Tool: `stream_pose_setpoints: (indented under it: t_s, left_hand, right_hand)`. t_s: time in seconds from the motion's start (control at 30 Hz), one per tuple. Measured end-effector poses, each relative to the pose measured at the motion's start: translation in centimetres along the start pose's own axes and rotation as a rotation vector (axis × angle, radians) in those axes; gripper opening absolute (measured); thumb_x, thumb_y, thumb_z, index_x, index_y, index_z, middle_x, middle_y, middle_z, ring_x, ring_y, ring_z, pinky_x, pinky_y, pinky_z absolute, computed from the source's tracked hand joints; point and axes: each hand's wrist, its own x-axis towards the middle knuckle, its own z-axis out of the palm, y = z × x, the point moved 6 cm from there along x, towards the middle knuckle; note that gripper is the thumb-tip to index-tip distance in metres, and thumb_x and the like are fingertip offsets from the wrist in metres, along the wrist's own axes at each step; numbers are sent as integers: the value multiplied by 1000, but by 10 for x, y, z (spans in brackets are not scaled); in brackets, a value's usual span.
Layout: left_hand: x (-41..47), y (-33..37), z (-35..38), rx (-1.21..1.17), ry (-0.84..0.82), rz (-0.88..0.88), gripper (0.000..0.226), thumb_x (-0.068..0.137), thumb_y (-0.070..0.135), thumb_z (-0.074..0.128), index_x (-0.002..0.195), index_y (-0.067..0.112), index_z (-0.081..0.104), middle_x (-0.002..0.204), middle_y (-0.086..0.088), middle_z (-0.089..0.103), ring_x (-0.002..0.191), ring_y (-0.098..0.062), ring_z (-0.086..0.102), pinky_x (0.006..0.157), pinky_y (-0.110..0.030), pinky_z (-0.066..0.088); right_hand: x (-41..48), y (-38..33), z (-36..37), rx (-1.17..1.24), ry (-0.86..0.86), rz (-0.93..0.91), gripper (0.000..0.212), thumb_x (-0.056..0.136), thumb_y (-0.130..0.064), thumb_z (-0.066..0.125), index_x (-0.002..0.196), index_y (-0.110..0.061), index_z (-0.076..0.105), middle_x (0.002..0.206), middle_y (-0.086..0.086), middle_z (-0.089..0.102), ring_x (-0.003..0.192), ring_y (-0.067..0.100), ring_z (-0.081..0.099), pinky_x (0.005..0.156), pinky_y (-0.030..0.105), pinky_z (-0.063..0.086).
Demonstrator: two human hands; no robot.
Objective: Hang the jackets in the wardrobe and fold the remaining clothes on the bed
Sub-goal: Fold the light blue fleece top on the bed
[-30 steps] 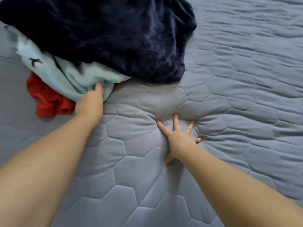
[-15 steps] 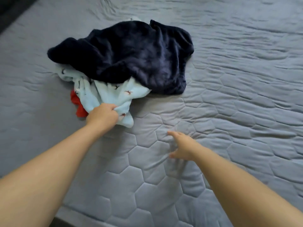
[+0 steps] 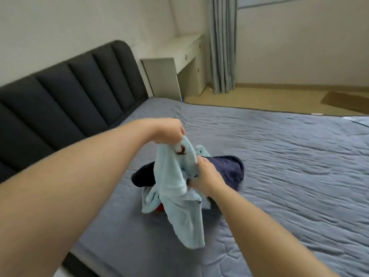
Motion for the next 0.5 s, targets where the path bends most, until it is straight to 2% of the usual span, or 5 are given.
stream_pose_setpoints:
  t_s: [0.13,0.2,0.3,0.4,0.5]
  left_hand:
    - [-74,25,-123,19,259,21,26,79,7,45,66,26,57,81,-4,64,83,-30,60,69,-38,51]
    - [-114,35,-167,50,361,31,19,80,24,49,61,25,51,71,0,57,77,-26,55,64,-34,43]
    - [-170,48,-199,91,365,28,38,67,65,54,82,30,47,79,6,55,77,-16,54,62,-33,40]
    - [-215,63,-207,85,356,-25,68,58,69,67,109,32,40,99,11,55,90,-15,54,78,-35,48]
    - [-246,101,-210,-156,564,-10,24,80,41,62,87,19,53,89,-3,63,77,-23,61,65,-31,51]
  right_hand:
    - [-19,-63,-99,271,108,-2,46,77,-16,54,122,-21,52,111,7,64,101,30,58,84,40,50]
    - [-32,-90,-157,358,211,-52,35,81,-11,54,115,-15,53,104,5,62,93,24,56,75,32,46]
    - [-61,-129,-240,397,327,-145,15,86,-9,53,101,-11,52,87,-1,57,78,16,50,60,26,36]
    - [-101,-172,-310,421,413,-238,13,88,-9,51,81,-18,44,76,-4,50,67,9,46,53,23,33]
    - [-149,-209,-366,465,483,-334,17,88,-8,50,78,-21,43,76,-4,50,71,13,48,62,29,40]
